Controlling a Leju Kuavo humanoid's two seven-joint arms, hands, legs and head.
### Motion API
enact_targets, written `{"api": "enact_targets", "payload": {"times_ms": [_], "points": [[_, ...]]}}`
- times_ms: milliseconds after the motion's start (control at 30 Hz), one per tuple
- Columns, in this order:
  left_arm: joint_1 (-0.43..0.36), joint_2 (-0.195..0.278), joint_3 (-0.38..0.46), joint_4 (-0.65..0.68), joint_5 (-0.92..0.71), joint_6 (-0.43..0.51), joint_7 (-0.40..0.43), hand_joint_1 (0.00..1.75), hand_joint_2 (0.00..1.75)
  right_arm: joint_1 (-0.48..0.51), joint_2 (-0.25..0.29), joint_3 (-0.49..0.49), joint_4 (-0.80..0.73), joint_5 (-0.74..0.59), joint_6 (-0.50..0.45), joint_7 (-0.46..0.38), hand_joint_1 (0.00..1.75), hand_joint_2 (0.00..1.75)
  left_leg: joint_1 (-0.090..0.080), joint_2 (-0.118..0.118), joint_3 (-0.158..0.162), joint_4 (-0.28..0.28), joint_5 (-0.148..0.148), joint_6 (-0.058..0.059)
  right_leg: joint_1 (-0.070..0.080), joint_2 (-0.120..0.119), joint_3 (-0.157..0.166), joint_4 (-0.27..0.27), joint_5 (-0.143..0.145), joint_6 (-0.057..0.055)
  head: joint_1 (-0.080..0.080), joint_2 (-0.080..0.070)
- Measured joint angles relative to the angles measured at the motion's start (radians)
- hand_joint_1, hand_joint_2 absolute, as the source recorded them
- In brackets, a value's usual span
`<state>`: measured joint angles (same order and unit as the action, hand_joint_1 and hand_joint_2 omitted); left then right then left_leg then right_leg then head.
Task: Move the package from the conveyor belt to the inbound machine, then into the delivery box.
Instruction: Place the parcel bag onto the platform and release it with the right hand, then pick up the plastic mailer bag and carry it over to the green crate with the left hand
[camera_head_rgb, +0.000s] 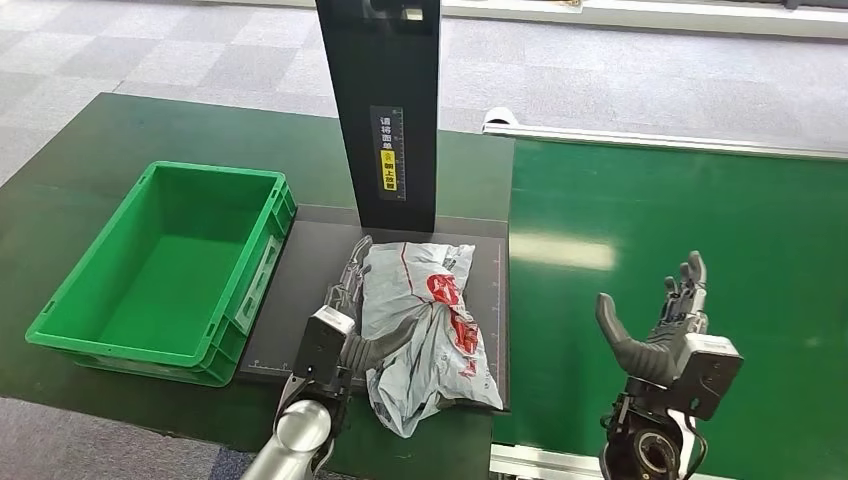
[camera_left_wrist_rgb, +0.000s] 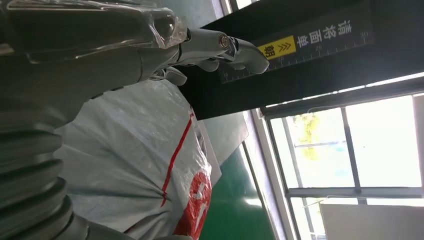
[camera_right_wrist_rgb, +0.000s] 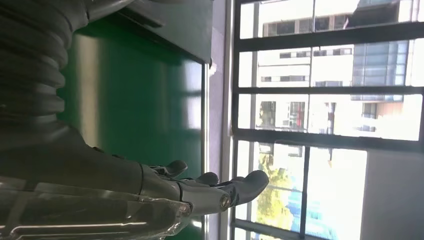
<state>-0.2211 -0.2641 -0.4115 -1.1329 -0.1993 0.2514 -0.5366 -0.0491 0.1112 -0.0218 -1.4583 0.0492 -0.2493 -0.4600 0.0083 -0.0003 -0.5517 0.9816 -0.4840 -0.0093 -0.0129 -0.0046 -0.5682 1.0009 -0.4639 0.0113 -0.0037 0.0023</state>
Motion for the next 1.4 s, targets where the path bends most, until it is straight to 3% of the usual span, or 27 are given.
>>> {"api": "enact_targets", "payload": {"times_ms": [367,567,867,1033,1167,1300,1400], "points": [[-0.042,-0.01,-0.032,0.07,0.002,0.01,0.005,0.0,1.75,0.033,0.016,-0.055,-0.085,-0.031,-0.043,-0.029,0.0,1.75,0.001,0.0,0.0,0.0,0.0,0.0,0.001,0.001,0.0,0.0,0.0,0.0,0.0,0.0],[-0.054,-0.01,-0.064,0.093,-0.112,0.065,0.043,0.0,1.75,0.041,0.02,-0.056,-0.101,-0.036,-0.062,-0.036,0.0,1.75,0.0,0.0,0.0,0.0,0.0,0.0,0.0,0.001,0.0,0.0,0.0,0.0,0.0,0.0],[-0.141,-0.022,-0.186,0.265,-0.68,0.182,0.383,0.0,1.75,0.048,0.026,-0.056,-0.127,-0.045,-0.087,-0.051,0.0,1.75,0.0,0.001,0.001,0.0,0.0,0.0,0.0,0.001,0.0,0.0,0.0,0.0,0.0,0.0],[-0.175,-0.035,-0.203,0.362,-0.759,0.177,0.421,0.0,1.75,0.052,0.031,-0.057,-0.139,-0.046,-0.087,-0.051,0.0,1.75,0.0,0.001,0.001,0.0,0.0,0.0,0.0,0.001,0.001,0.0,0.0,0.0,0.0,0.0],[-0.199,-0.042,-0.205,0.406,-0.833,0.103,0.487,0.0,1.75,0.054,0.034,-0.061,-0.141,-0.042,-0.074,-0.046,0.0,1.75,0.0,0.001,0.002,0.0,0.0,0.0,0.0,0.001,0.002,0.0,0.0,0.0,0.0,0.0],[-0.223,-0.048,-0.199,0.441,-0.886,0.036,0.519,1.71,1.75,0.056,0.04,-0.072,-0.146,-0.032,-0.055,-0.038,0.0,1.75,0.0,0.0,0.005,0.0,0.0,0.0,0.0,0.0,0.006,0.0,0.0,0.0,0.0,0.0],[-0.226,-0.048,-0.179,0.447,-0.89,0.027,0.496,1.71,1.75,0.061,0.044,-0.08,-0.154,-0.026,-0.047,-0.031,0.0,1.75,0.0,0.0,0.006,-0.001,0.0,0.0,0.0,0.0,0.008,0.0,0.0,0.0,0.0,0.0]]}}
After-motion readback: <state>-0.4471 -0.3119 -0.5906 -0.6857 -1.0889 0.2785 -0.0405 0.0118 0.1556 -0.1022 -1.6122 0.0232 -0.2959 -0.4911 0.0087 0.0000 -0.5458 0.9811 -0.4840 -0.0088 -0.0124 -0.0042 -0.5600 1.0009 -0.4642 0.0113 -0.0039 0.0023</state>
